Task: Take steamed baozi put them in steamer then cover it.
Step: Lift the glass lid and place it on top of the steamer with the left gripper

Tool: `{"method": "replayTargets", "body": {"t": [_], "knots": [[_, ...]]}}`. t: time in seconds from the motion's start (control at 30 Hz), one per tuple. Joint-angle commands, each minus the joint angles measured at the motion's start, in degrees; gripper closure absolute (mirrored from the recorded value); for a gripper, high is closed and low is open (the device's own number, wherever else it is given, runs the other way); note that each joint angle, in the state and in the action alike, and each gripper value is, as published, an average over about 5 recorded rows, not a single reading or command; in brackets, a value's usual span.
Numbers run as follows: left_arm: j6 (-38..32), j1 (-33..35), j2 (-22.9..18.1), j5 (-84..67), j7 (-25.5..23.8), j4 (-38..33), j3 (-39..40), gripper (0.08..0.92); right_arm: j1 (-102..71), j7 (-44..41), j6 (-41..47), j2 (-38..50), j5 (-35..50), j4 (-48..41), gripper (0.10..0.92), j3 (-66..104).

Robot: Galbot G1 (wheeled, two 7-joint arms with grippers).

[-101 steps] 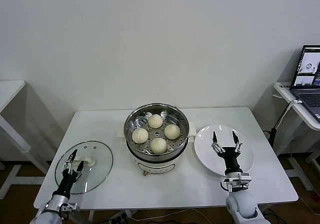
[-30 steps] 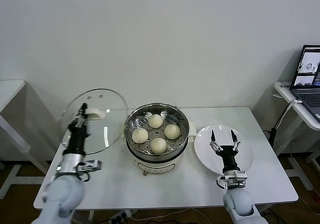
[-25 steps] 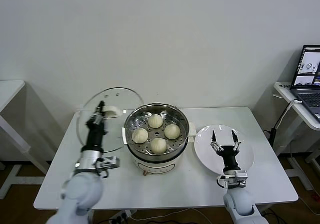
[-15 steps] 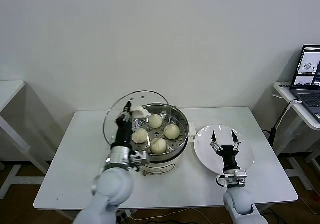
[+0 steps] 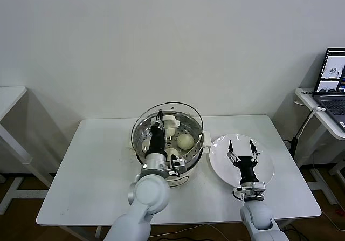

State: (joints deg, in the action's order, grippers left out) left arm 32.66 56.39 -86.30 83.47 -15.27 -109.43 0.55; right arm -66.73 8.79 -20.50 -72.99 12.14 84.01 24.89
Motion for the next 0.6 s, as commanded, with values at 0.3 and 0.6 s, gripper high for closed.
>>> {"method": "replayTargets", "body": {"t": [0.3,0.6], "knots": [[-0.85,-1.59,-3.08,8.21,-2.44,6.39,1.65,0.808,0.27,-0.05,0.05,-0.21,-0.21,-0.57,0.203,0.02],[-1.78,-2.3,-3.73,10.09,-2.17,8.95,1.16,0.808,0.33,-0.11,-0.04,-0.26,-0.29,-0.79,0.203,0.13]]}}
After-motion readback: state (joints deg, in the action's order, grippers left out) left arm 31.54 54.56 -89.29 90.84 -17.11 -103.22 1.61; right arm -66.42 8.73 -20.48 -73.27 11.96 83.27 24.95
